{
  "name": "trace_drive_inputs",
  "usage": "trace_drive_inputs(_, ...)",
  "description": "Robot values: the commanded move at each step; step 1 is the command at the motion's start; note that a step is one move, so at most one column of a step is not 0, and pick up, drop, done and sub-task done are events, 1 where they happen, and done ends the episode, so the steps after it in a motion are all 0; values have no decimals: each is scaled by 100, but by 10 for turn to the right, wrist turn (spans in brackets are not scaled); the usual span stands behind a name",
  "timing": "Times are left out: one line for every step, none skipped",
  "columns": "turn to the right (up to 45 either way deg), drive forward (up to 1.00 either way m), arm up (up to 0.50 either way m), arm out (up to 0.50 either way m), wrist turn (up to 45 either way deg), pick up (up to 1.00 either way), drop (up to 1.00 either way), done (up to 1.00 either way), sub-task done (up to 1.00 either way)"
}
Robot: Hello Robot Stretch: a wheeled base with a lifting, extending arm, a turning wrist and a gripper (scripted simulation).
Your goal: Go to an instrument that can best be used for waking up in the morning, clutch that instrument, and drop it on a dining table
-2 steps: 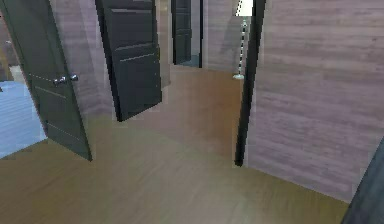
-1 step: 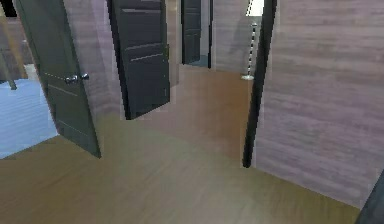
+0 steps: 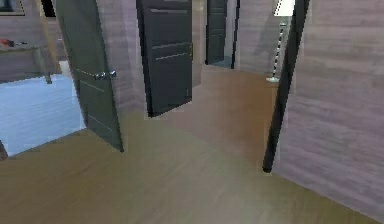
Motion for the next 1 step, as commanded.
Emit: trace_drive_inputs(0,100,0,0,0,0,0,0,0)
